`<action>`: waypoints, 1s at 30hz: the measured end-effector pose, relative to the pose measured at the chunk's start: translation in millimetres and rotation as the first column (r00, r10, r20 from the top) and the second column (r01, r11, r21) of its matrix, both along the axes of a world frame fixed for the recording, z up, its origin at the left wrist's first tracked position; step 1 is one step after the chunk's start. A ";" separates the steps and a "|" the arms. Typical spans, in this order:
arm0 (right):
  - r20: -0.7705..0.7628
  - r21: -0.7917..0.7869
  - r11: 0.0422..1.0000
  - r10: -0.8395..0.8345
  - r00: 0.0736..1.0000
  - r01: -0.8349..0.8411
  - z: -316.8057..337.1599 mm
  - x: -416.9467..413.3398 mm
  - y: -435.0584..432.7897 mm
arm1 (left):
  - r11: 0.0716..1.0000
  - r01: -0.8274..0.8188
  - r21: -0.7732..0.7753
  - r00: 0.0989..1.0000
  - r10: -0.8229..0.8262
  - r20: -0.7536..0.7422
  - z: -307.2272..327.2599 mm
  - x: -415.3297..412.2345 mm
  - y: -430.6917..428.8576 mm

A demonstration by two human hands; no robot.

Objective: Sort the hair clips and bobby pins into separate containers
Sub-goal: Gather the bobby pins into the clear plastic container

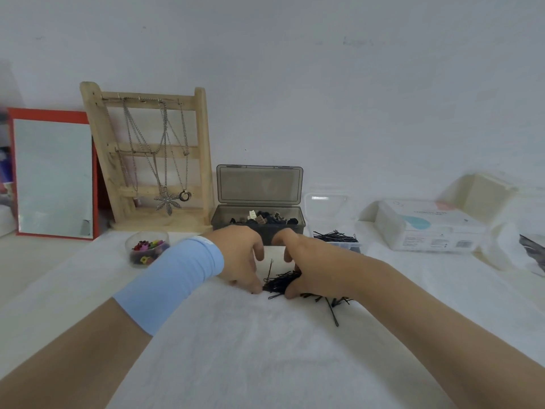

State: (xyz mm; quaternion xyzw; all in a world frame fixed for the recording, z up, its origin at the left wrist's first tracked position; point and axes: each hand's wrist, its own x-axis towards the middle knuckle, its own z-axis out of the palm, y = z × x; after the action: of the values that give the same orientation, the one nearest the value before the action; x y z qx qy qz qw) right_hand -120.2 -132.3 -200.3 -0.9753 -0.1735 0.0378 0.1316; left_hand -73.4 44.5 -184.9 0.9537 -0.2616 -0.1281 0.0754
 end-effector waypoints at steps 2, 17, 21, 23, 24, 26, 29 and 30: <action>0.046 -0.021 1.000 0.016 0.999 -0.015 -1.2 -0.5 -1.4 | 0.998 0.034 0.061 0.999 -0.036 0.029 -2.1 2.6 3.5; -0.014 -0.431 0.894 0.133 0.991 -0.126 -1.8 10.8 14.1 | 0.997 0.068 0.043 0.997 -0.067 -0.039 -6.9 -1.6 -3.9; -0.026 -0.447 0.891 0.067 0.997 -0.071 -6.2 13.6 18.0 | 0.990 0.031 -0.135 0.994 -0.045 -0.101 -4.4 0.8 -2.1; -0.053 -0.473 0.879 0.040 0.998 -0.060 -2.3 12.6 21.5 | 0.968 -0.009 -0.250 0.991 -0.025 -0.135 1.9 1.9 3.8; -0.050 -0.470 0.880 0.045 0.998 -0.063 0.5 10.8 21.8 | 0.950 -0.034 -0.310 0.990 -0.012 -0.143 4.4 3.0 6.3; -0.020 -0.416 0.906 0.077 0.997 -0.078 6.3 5.6 15.6 | 0.910 -0.063 -0.410 0.996 0.030 -0.088 6.0 6.7 9.2; 0.028 -0.118 0.990 0.078 0.997 -0.075 13.1 1.1 -3.4 | 0.841 -0.068 -0.536 0.989 0.128 0.075 2.8 10.9 8.1; 0.021 0.030 0.998 0.049 0.999 -0.050 14.6 3.1 -9.6 | 0.815 -0.063 -0.576 0.982 0.153 0.109 2.1 11.5 6.7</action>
State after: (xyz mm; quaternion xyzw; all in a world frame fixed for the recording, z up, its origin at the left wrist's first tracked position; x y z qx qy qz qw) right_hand -117.1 -141.8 -185.7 -0.9688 -0.1995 0.0287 0.1440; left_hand -62.0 51.2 -182.8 0.9076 -0.2383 0.0327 0.3442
